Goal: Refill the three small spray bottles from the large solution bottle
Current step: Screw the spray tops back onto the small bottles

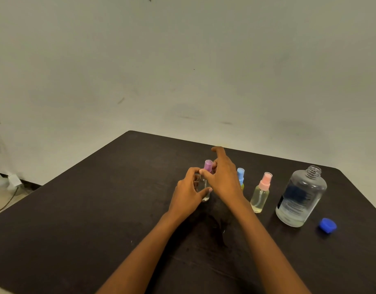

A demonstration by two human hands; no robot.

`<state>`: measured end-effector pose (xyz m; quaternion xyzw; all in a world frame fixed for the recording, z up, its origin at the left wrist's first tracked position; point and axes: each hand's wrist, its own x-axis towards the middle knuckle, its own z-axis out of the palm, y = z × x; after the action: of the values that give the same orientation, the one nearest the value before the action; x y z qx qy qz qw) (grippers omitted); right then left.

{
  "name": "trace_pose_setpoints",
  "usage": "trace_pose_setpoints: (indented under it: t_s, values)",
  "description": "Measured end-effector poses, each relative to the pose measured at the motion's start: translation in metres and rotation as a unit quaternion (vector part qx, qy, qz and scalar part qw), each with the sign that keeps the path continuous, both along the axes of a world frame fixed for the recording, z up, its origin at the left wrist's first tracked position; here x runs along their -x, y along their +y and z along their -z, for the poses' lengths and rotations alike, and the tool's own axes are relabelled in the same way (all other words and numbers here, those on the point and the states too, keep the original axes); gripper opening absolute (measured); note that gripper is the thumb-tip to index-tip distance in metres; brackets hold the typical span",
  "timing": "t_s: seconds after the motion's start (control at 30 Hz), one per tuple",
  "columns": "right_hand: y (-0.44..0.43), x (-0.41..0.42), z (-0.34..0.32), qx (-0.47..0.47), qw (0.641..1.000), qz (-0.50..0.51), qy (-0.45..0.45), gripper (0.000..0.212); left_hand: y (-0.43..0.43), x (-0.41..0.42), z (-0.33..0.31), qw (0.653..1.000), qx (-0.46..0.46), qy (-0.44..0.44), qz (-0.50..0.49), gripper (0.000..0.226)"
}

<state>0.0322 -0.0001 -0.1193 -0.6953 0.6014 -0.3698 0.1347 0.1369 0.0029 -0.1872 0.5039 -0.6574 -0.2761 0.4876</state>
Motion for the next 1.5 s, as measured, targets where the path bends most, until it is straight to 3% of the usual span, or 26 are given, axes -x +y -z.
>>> trace_pose_setpoints:
  t_s: [0.1,0.5,0.7,0.93,1.3,1.5]
  values:
    - [0.003,0.002,-0.005,-0.003,1.0,-0.016,-0.017,0.071,0.0,0.0,0.0,1.0,-0.006,-0.001,0.002,0.047]
    - [0.0,0.003,0.001,-0.007,0.999,0.0,-0.032,0.057,0.001,0.0,-0.001,1.0,0.006,-0.002,0.0,0.047]
    - [0.001,0.001,0.0,-0.014,1.0,-0.017,-0.017,0.07,0.0,0.0,0.001,1.0,0.008,-0.01,-0.002,0.048]
    - [0.001,0.002,0.001,0.01,0.999,-0.024,-0.033,0.046,0.001,0.0,0.0,1.0,0.005,-0.017,-0.004,0.049]
    - [0.0,0.001,0.003,-0.012,1.0,-0.022,-0.019,0.076,0.001,0.001,0.001,1.0,0.014,-0.021,0.0,0.048]
    - [-0.001,0.003,0.004,0.008,0.999,-0.024,-0.034,0.056,0.0,0.001,-0.001,1.0,0.008,-0.022,-0.002,0.05]
